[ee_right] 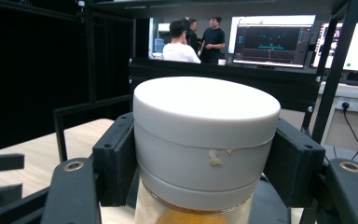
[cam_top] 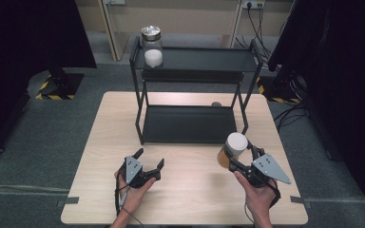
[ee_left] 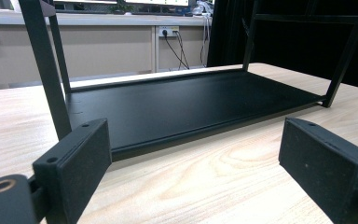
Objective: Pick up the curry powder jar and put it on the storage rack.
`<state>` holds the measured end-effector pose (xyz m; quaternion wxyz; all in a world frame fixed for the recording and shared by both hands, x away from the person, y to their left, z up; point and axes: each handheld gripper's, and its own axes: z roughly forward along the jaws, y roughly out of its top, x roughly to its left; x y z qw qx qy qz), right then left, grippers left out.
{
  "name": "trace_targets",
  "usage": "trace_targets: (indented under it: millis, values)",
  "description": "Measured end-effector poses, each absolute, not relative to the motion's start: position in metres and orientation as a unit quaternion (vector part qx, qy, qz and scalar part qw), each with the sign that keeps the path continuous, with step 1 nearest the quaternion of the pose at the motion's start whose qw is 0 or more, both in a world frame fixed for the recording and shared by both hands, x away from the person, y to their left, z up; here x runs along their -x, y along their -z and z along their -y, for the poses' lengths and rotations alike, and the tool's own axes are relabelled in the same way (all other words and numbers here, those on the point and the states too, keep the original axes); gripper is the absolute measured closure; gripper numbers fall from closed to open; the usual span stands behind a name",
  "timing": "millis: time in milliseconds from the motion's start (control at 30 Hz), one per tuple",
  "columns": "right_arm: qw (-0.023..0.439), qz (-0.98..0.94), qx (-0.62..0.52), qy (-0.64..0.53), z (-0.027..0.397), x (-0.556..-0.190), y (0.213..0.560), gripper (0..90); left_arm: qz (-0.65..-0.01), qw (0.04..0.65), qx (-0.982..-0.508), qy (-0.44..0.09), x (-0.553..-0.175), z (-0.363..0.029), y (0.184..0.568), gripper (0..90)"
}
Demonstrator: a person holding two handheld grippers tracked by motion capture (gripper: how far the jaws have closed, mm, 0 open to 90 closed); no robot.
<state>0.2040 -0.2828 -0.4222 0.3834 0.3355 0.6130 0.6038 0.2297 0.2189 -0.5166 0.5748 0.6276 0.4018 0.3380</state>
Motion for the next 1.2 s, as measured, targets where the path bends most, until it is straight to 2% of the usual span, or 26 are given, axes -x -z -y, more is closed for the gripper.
trace_targets:
  millis: [1200]
  values:
    - [0.414,-0.582,-0.331,-0.617,0.272,-0.230,0.383,34.0,-0.401,0.572,-0.630,-0.341,-0.230,-0.217,0.516,8.9]
